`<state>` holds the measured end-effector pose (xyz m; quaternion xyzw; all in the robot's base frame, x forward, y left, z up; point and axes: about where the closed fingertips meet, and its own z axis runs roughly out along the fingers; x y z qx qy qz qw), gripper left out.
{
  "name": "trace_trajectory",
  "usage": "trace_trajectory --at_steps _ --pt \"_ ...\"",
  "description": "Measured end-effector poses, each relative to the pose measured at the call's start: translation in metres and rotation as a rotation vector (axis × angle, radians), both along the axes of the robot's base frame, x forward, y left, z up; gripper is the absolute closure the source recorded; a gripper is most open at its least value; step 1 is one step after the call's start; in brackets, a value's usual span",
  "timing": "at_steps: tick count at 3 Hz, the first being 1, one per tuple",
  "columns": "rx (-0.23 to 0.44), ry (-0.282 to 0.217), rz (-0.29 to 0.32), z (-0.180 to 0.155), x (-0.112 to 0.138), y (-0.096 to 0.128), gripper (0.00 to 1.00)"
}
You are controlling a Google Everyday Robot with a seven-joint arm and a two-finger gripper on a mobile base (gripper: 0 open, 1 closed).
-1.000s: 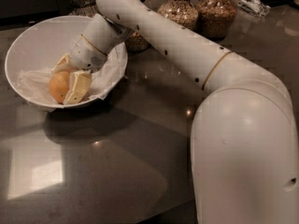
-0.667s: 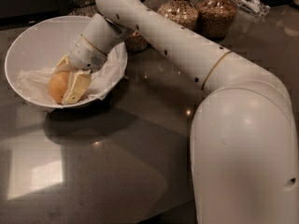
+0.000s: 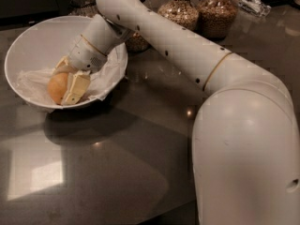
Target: Pick orange from white bowl
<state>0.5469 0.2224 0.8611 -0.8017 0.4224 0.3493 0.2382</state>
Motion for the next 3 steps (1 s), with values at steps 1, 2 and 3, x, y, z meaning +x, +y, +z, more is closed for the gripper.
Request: trace_trajectory --at_steps 1,2,3 --pt "0.035 -0.018 0.005 0.01 -0.001 -0.001 1.0" --pt "0.083 -0.057 0.0 0.03 -0.002 -0.008 1.0" --pt "0.103 -0.08 -0.011 0.043 -0.004 -0.016 1.0"
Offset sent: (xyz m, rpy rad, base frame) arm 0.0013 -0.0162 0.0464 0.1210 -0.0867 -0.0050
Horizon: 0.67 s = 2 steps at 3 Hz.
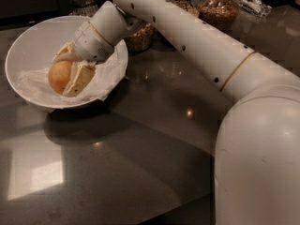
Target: Pick orange from white bowl
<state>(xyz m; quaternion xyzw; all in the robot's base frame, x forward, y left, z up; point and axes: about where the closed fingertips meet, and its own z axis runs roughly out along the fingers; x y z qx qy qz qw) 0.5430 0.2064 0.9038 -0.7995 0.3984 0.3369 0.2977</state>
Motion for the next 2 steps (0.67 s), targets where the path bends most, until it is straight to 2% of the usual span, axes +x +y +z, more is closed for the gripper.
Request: trace_trajectory --at_steps 2 --pt "0.047 -0.088 -0.101 0.052 -0.017 -0.058 1.0"
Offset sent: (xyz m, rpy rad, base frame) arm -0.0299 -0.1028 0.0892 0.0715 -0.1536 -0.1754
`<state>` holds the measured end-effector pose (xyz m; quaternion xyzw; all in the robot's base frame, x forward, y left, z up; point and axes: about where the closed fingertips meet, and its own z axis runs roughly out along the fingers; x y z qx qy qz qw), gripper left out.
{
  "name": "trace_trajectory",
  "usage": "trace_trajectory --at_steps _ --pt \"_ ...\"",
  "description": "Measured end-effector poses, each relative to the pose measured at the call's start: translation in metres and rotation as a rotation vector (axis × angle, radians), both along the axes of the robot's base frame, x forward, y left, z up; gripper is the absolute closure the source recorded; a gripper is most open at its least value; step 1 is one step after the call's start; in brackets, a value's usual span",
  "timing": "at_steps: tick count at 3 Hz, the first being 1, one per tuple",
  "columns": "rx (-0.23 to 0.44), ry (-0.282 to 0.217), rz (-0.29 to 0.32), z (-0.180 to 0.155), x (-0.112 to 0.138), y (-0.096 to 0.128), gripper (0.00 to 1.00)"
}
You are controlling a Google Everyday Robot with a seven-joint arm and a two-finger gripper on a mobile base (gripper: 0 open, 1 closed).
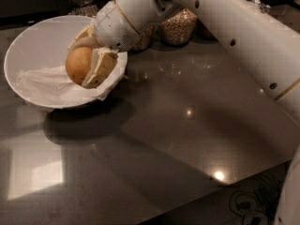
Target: Pick orange from white bowl
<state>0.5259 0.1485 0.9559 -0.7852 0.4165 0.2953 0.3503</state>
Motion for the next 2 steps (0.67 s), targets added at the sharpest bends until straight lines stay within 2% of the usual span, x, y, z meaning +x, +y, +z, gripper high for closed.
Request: trace_trajectory --at_steps 1,2 --pt "0.04 -0.046 -0.025 0.0199 -0.0098 -0.0193 1.0" --pt "0.041 -0.048 -0.03 0.0204 -0.0095 -0.0221 1.0"
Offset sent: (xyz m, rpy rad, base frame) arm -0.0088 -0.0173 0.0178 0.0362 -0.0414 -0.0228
